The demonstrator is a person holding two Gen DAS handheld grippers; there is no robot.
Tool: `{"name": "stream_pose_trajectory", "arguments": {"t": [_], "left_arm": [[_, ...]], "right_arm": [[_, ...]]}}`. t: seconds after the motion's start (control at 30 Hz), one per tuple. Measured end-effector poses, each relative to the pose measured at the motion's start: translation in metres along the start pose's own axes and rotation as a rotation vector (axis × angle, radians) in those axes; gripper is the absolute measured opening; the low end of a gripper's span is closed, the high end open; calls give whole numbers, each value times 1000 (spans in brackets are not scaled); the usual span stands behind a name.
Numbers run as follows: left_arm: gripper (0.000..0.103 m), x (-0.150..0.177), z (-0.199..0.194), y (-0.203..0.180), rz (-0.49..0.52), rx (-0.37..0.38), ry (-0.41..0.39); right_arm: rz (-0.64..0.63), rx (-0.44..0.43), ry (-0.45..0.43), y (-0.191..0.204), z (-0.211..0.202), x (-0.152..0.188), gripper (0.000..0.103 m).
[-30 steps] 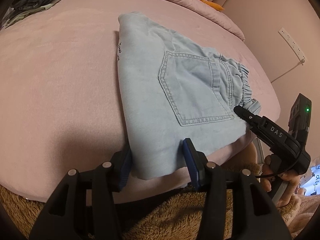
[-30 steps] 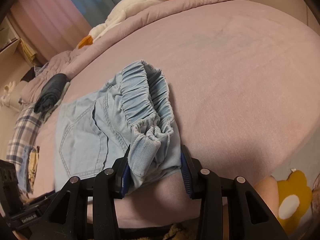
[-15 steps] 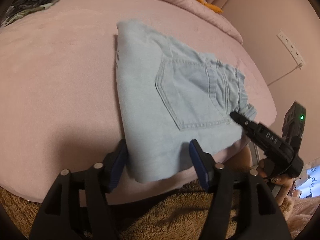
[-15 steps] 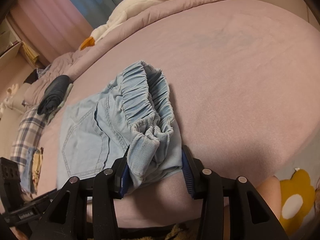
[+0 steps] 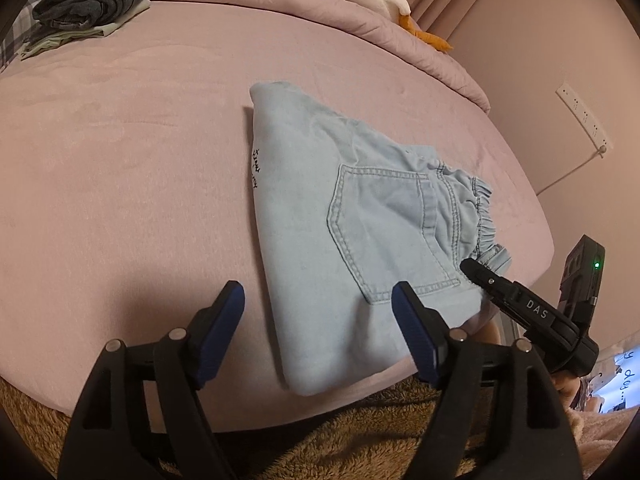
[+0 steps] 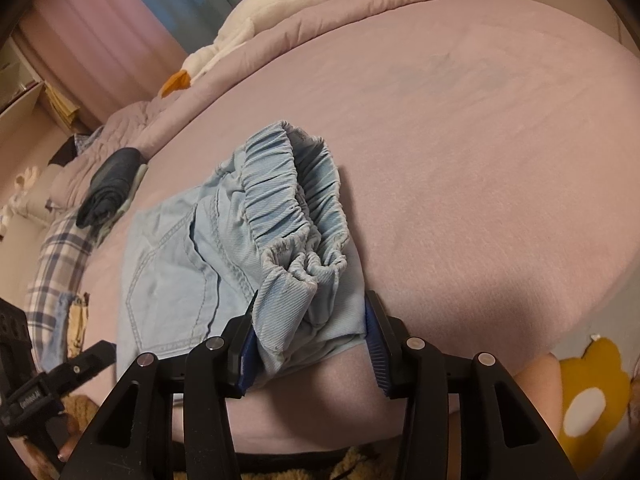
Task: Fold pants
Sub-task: 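Open both grippers and release the folded jeans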
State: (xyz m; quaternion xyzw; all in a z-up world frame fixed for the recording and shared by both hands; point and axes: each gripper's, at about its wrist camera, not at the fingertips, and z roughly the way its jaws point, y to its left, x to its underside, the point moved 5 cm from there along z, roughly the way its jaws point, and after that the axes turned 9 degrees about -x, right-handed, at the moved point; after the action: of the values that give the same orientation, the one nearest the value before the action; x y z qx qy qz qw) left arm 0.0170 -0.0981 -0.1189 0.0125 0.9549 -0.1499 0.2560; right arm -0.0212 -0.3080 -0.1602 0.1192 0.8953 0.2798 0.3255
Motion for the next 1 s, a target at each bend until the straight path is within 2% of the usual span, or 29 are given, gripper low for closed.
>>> {"name": "stream_pose_trajectory", "arguments": {"t": [0.17, 0.23, 0.37, 0.53, 0.67, 0.87, 1.0], "left_arm": [[77, -5, -2, 4, -5, -2, -8], [77, -6, -4, 7, -13, -4, -17], [75, -5, 0, 9, -26, 29, -13], [74, -2, 8, 6, -2, 50, 0], [74, 4, 18, 7, -12, 62, 41], [72, 11, 20, 6, 26, 44, 40], [69, 13, 19, 9, 9, 41, 39]], "right_arm": [[11, -7, 30, -1, 0, -5, 46], [12, 2, 44, 1, -2, -8, 50], [-54, 54, 14, 10, -12, -19, 74], [-98, 32, -21, 21, -20, -38, 75], [-103, 74, -21, 24, -15, -50, 76], [-88, 48, 14, 26, 2, -44, 76], [-98, 88, 40, 23, 9, -41, 76]]}}
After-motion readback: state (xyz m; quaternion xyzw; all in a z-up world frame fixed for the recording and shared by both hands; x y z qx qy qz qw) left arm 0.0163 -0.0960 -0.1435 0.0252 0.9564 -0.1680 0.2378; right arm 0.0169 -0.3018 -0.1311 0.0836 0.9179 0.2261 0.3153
